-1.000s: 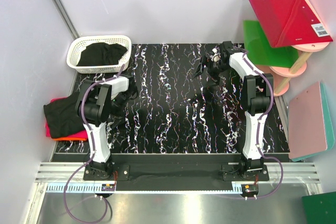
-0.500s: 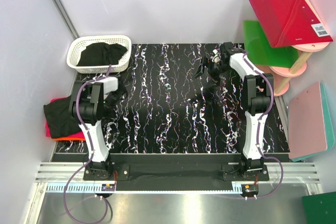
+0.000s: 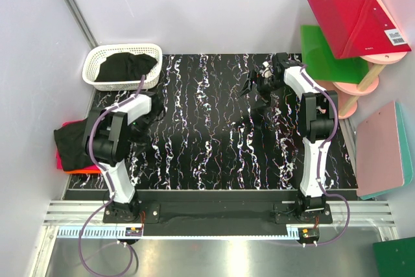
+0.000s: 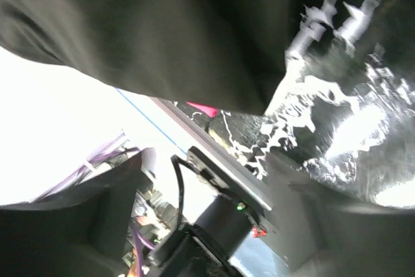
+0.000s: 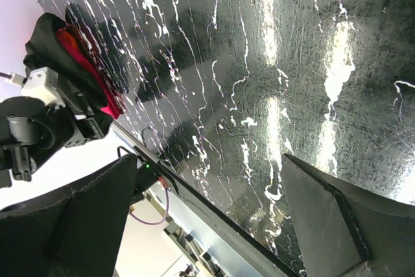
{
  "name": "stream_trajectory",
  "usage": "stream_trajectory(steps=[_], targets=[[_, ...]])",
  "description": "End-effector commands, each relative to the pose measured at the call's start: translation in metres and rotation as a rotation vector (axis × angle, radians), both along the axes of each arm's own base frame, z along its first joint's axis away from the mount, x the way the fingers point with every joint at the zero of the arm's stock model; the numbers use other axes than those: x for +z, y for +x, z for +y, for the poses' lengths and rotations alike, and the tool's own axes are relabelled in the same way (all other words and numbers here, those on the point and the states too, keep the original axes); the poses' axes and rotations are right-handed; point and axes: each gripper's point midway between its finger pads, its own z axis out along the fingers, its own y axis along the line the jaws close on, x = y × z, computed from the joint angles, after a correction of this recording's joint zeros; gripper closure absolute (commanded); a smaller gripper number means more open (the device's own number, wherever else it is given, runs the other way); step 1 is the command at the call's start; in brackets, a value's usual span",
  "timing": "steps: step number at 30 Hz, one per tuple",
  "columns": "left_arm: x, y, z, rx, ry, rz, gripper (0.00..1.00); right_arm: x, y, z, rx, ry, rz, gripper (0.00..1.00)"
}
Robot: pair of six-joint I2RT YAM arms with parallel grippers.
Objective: Fold and stack the t-shirts
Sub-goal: Put the neatly folded tshirt into the corner of the board with the left arm
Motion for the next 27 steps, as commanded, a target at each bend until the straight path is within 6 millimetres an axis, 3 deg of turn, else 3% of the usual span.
stream_trajectory(steps=[1, 5, 11, 15, 16, 27], targets=[[0.002, 0.0, -0.003, -0.028, 0.03, 0.063, 0.11, 0.008, 0.002, 0.0, 0.001, 0.027, -0.023, 0.0], [-0.008, 0.007, 0.001, -0.037, 0.067, 0.091, 0.17, 0.009, 0.001, -0.001, 0.001, 0.024, -0.029, 0.0], [-0.008, 0.024, 0.025, -0.081, 0.162, 0.114, 0.41, 0.008, -0.003, -0.001, 0.004, 0.022, -0.024, 0.0], [-0.006, 0.026, 0.037, -0.043, 0.16, 0.113, 0.79, 0.006, -0.004, -0.001, 0.003, 0.025, -0.017, 0.0], [-0.005, 0.026, 0.038, -0.042, 0.162, 0.111, 0.98, 0.006, -0.003, -0.001, 0.002, 0.027, -0.016, 0.0], [0.017, 0.026, 0.026, -0.007, 0.057, 0.029, 1.0, 0.001, 0.0, 0.001, 0.002, 0.034, -0.005, 0.0]])
